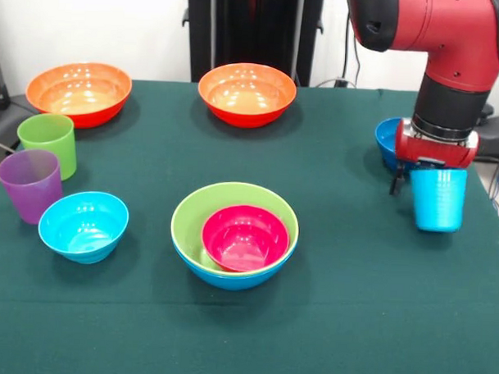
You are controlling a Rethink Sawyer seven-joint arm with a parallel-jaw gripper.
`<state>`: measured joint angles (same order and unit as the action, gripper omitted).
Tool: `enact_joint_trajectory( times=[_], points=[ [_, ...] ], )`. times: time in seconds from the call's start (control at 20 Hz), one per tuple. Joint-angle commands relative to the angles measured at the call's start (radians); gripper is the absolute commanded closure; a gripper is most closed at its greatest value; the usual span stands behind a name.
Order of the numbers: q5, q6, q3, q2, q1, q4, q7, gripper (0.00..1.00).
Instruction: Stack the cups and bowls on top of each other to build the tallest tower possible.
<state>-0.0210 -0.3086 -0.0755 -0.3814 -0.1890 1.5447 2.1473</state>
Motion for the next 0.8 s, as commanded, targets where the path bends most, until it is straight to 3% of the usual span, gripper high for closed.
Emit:
enact_joint_trajectory(
  times=[0.05, 0.8],
  points=[
    [0.004, 0.062, 0.049, 0.018, 0.017, 0.066, 0.137, 1.00],
    [0.056, -0.093, 0.106, -0.004, 0.088, 0.013, 0.086, 1.00]
  ],
)
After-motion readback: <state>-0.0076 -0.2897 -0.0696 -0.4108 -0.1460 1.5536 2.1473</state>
